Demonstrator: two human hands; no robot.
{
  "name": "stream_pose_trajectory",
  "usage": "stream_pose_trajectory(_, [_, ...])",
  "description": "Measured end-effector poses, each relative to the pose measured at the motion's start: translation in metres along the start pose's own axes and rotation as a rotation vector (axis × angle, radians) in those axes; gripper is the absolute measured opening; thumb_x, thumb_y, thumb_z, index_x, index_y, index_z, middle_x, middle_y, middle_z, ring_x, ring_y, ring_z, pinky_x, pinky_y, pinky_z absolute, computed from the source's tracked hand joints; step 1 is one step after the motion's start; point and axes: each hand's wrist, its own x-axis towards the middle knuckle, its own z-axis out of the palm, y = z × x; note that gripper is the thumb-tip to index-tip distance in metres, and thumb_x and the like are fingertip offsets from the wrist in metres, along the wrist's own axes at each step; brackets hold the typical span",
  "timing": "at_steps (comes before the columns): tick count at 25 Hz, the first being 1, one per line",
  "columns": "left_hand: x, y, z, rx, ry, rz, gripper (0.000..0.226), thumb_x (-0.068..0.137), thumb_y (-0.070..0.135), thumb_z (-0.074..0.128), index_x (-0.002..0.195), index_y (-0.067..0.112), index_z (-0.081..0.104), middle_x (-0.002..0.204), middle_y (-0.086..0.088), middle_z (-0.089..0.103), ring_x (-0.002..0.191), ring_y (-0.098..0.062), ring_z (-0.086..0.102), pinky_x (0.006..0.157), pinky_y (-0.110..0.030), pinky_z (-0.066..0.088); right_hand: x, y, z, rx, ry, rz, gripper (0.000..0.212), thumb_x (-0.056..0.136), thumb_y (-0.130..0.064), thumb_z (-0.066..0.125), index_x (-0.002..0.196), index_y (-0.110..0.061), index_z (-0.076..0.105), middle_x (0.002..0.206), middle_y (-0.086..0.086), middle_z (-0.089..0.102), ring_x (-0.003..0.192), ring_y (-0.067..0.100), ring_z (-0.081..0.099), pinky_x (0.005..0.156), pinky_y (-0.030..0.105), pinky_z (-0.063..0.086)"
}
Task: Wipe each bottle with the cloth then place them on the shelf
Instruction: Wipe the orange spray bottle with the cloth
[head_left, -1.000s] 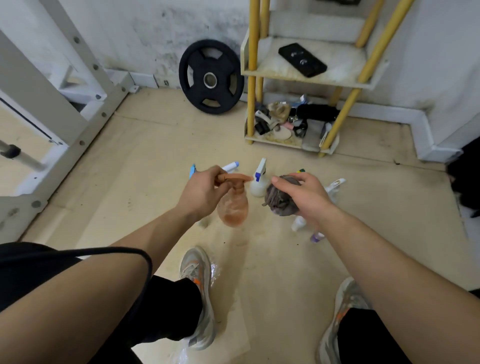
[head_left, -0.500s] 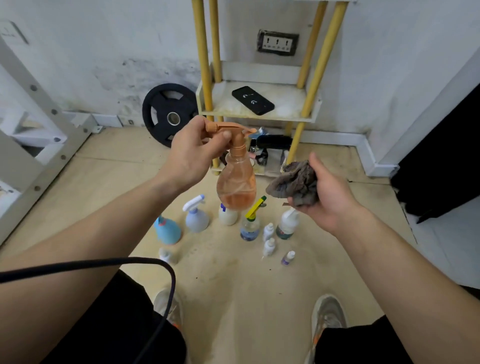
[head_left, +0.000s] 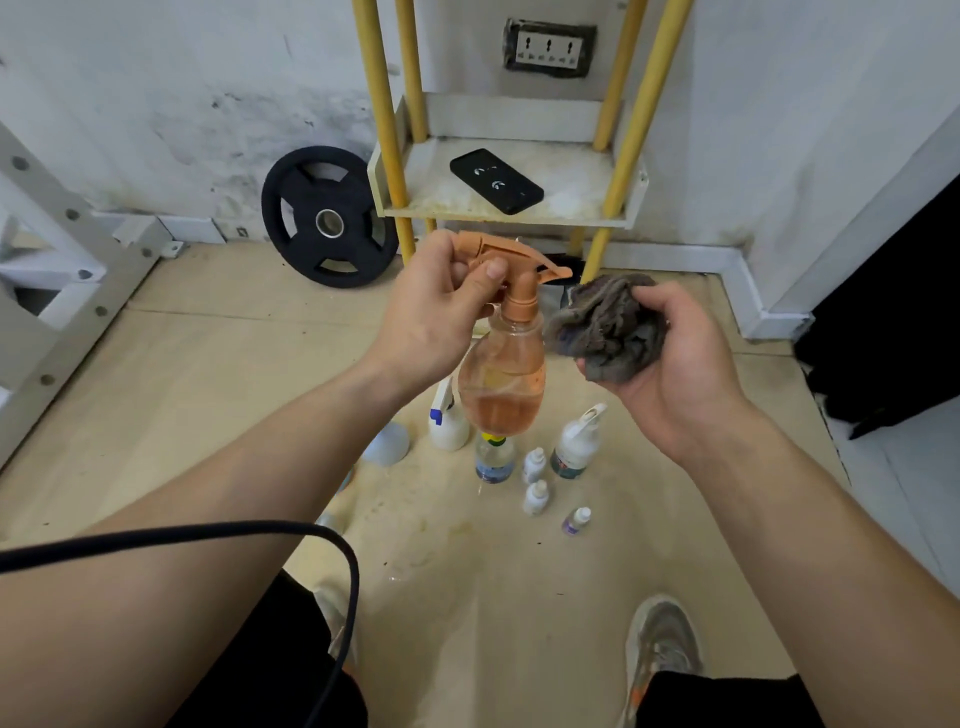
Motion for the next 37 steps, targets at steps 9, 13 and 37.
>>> stream_pose_trajectory(9, [-0.013, 0.004, 0.022, 0.229, -0.08, 0.148, 0.014, 0.093, 0.025, 0.063, 0.09, 0.027, 0.05, 0.09, 0.012, 0.071, 0.086, -0.01, 0.07, 0.079, -0.043, 0.056, -0.005, 0.006, 0.005, -1.054, -0.098, -1.023, 0.032, 0.086, -0.001, 0.064, 0.116, -0.009, 0.07, 0.116, 0.003, 0.066, 0.111, 0.018, 0.06, 0.098, 0.028, 0.047])
stream_pose_trajectory(13, [-0.017, 0.003, 0.024, 0.315, -0.136, 0.197, 0.016, 0.091, 0.029, 0.062, 0.089, 0.022, 0.047, 0.079, 0.012, 0.063, 0.075, -0.015, 0.064, 0.072, -0.047, 0.053, -0.005, 0.004, 0.004, -1.087, -0.203, -1.062, 0.034, 0.088, 0.0, 0.059, 0.119, -0.008, 0.069, 0.118, 0.005, 0.065, 0.111, 0.022, 0.061, 0.097, 0.033, 0.048])
stream_pose_trajectory(37, [0.015, 0.019, -0.006, -0.472, 0.35, -0.319, 0.022, 0.106, 0.03, 0.048, 0.107, 0.014, 0.064, 0.099, -0.007, 0.077, 0.085, -0.02, 0.076, 0.073, -0.029, 0.059, -0.002, 0.019, -0.016, -0.509, 0.085, 0.28, 0.024, 0.075, -0.009, 0.045, 0.088, 0.0, 0.063, 0.081, 0.025, 0.059, 0.06, 0.033, 0.056, 0.043, 0.027, 0.044])
